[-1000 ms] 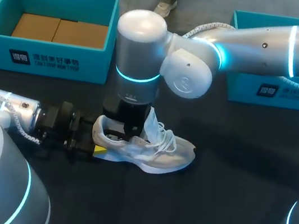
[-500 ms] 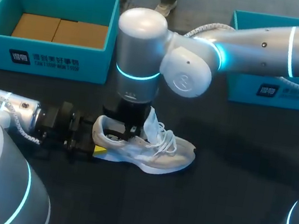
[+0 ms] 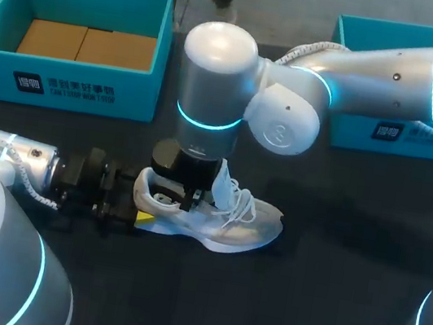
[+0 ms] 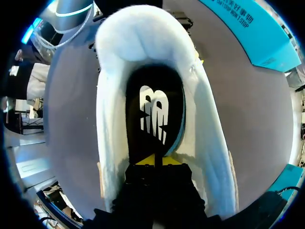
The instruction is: Take the shoe out of the shoebox, open the shoe tongue, remove and reinsert the insole, then place the shoe into the shoebox
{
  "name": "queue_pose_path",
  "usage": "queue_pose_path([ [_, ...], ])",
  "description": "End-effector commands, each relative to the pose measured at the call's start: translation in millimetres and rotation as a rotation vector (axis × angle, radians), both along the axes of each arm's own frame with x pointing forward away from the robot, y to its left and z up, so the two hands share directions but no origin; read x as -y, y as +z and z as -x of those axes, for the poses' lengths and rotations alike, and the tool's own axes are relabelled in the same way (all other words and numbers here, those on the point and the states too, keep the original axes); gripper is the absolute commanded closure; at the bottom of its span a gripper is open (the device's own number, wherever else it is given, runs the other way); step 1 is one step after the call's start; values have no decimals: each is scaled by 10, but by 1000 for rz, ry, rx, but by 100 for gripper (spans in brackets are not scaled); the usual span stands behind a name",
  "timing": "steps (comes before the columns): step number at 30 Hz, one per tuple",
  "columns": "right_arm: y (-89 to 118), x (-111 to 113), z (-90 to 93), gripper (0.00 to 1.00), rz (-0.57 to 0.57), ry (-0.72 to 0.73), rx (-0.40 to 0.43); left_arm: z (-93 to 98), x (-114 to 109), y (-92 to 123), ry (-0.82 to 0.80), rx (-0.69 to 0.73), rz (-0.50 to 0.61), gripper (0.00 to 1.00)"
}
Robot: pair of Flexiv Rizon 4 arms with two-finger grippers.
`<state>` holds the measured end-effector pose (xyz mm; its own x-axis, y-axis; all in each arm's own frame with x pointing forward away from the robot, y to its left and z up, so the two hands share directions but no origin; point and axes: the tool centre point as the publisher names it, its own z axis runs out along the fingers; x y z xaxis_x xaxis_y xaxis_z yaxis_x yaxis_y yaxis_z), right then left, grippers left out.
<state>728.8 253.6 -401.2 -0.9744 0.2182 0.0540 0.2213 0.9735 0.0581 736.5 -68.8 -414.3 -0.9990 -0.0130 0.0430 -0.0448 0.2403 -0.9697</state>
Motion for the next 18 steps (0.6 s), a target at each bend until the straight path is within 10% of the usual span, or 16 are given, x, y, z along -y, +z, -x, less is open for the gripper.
queue_pose_path([
  [1, 99, 53, 95, 100, -3, -3, 24, -10, 15, -14, 3, 0, -3, 100],
  [18, 200, 301, 53, 100, -5, -91, 71, -10, 15, -14, 3, 0, -3, 100],
])
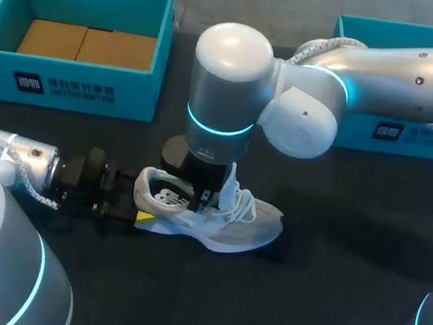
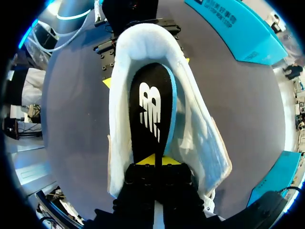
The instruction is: Take the shoe out of the shoebox, open the shoe tongue, remove and reinsert the insole, then place the shoe into the shoebox
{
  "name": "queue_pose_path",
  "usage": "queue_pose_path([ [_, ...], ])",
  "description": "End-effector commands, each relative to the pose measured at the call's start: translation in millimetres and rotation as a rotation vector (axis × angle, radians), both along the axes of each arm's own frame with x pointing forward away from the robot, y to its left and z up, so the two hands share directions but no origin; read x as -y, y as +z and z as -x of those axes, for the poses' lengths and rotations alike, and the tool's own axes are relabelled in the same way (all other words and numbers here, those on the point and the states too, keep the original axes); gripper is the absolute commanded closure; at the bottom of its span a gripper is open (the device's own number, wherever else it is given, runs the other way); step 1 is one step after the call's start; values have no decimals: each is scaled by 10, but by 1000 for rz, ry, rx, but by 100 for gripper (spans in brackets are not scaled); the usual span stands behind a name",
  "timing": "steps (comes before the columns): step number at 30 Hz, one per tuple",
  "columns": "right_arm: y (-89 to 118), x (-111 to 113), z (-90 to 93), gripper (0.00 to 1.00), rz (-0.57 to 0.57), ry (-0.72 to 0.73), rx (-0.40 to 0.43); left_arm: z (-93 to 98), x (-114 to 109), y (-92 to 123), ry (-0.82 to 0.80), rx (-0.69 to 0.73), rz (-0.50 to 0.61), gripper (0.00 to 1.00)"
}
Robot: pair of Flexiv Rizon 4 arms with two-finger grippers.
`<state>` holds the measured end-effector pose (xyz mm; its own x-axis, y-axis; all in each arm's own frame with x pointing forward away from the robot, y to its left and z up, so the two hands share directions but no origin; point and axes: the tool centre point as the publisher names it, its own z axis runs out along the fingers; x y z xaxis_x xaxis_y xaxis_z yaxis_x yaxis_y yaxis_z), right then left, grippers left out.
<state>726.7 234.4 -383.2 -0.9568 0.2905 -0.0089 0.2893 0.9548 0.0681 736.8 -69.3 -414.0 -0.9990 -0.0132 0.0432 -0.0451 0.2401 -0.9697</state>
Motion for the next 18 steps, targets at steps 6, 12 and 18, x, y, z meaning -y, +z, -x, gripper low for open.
queue_pose_path([
  [6, 98, 213, 12, 100, -42, -56, 38, -7, 10, -18, 3, 0, -3, 100],
  [12, 177, 197, -52, 100, -73, -51, 60, -7, 10, -18, 3, 0, -3, 100],
  [18, 222, 107, -127, 100, -125, -13, 62, -7, 10, -18, 3, 0, -3, 100],
])
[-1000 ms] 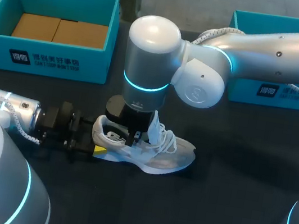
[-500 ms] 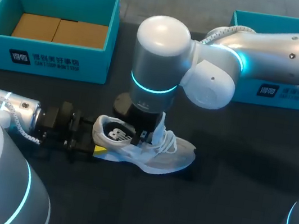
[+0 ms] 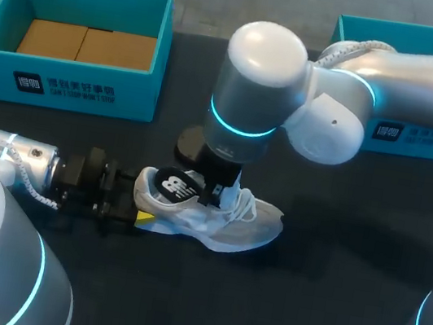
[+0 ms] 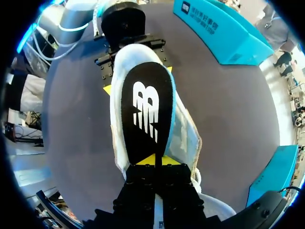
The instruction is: Take the shoe out of the shoebox, open the shoe tongue, remove and reinsert the insole, then place the shoe into the shoebox
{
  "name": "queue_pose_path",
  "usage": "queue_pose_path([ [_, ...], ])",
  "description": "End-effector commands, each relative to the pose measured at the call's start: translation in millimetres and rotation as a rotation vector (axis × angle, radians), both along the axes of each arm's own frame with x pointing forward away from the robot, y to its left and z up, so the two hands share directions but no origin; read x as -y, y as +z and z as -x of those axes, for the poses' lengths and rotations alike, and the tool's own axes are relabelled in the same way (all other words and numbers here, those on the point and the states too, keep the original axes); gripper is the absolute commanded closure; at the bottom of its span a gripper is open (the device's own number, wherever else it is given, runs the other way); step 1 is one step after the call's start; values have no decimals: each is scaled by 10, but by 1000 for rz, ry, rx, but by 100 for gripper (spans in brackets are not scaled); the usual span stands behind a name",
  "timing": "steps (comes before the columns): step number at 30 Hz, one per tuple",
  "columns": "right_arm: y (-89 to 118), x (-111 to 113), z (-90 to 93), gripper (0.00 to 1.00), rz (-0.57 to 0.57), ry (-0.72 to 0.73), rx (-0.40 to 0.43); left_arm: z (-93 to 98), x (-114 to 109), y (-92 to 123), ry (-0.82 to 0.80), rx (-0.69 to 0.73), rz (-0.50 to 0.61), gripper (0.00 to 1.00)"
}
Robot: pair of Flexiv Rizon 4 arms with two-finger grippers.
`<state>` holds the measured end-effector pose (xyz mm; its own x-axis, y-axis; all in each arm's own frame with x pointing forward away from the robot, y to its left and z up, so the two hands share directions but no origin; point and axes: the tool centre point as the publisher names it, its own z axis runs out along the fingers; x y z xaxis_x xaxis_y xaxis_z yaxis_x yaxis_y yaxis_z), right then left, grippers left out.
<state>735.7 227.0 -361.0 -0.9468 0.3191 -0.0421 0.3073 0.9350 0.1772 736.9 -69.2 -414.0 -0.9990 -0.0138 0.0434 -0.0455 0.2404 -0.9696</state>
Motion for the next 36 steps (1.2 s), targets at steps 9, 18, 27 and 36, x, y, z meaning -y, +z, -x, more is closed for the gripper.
queue_pose_path([
  [9, 182, -94, -147, 100, -58, 67, 34, -5, 11, -18, 2, 0, -3, 100],
  [18, 282, -92, -213, 100, -46, 76, 44, -5, 11, -18, 2, 0, -3, 100],
  [27, 338, -306, -267, 100, -75, 137, 46, -5, 11, -18, 2, 0, -3, 100],
  [36, 284, -471, -274, 100, -105, 188, 19, -5, 11, -18, 2, 0, -3, 100],
])
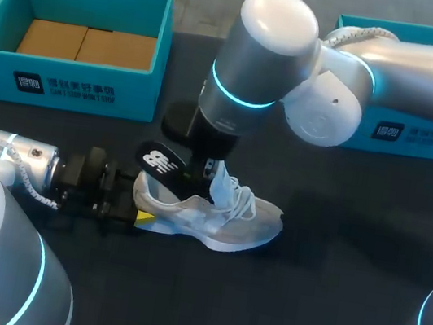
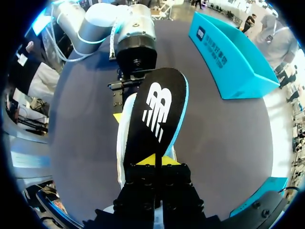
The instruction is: Take the shoe out of the shoebox, open the shoe tongue, remove and reinsert the insole, then place the shoe into the shoebox
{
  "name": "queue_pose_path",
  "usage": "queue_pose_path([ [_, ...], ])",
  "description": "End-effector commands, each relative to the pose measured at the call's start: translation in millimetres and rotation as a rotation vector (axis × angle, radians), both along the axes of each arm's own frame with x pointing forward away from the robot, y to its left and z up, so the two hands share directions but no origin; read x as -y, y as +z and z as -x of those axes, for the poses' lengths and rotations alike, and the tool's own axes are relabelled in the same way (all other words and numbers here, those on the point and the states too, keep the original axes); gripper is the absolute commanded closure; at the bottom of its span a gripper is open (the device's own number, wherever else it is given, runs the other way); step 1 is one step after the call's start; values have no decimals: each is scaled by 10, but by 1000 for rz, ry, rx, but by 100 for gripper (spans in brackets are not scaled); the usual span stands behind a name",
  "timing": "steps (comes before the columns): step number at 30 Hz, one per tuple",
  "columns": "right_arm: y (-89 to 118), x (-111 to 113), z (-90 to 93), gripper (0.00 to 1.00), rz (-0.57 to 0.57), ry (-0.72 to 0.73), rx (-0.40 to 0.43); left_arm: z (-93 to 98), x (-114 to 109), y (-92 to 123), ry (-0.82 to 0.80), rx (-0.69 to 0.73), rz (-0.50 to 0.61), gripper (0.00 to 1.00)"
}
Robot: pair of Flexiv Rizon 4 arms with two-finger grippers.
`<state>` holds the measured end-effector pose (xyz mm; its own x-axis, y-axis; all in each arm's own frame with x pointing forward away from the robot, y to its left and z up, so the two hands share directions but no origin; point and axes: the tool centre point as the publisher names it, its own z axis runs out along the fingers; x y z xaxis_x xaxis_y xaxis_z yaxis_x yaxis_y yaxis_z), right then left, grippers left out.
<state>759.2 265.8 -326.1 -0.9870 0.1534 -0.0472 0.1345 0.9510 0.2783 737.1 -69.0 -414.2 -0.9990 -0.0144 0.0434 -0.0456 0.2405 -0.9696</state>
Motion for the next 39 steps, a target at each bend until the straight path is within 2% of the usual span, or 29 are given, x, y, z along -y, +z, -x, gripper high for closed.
queue_pose_path([
  [1, -65, -92, -40, 100, -5, 16, -11, -3, 13, -16, 2, 0, -3, 100],
  [3, -69, -112, -54, 100, -13, 25, -15, -3, 13, -16, 2, 0, -3, 100],
  [4, -69, -118, -60, 91, -16, 28, -16, -3, 13, -16, 2, 0, -3, 100],
  [5, -70, -121, -63, 76, -23, 31, -19, -3, 13, -16, 2, 0, -3, 100],
  [7, -68, -124, -68, 64, -37, 32, -23, -3, 13, -16, 2, 0, -3, 100],
  [9, -53, -119, -70, 57, -45, 30, -26, -3, 13, -16, 2, 0, -3, 100],
  [19, 94, -90, -76, 55, -13, 28, -30, -3, 13, -16, 2, 0, -3, 100],
  [28, 183, -64, -67, 57, -10, 17, -14, -3, 13, -16, 2, 0, -3, 100],
  [33, 179, -70, -78, 57, -78, 37, -76, -3, 13, -16, 2, 0, -3, 100],
  [39, 129, -60, -107, 53, -223, 87, -211, -3, 13, -16, 2, 0, -3, 100],
])
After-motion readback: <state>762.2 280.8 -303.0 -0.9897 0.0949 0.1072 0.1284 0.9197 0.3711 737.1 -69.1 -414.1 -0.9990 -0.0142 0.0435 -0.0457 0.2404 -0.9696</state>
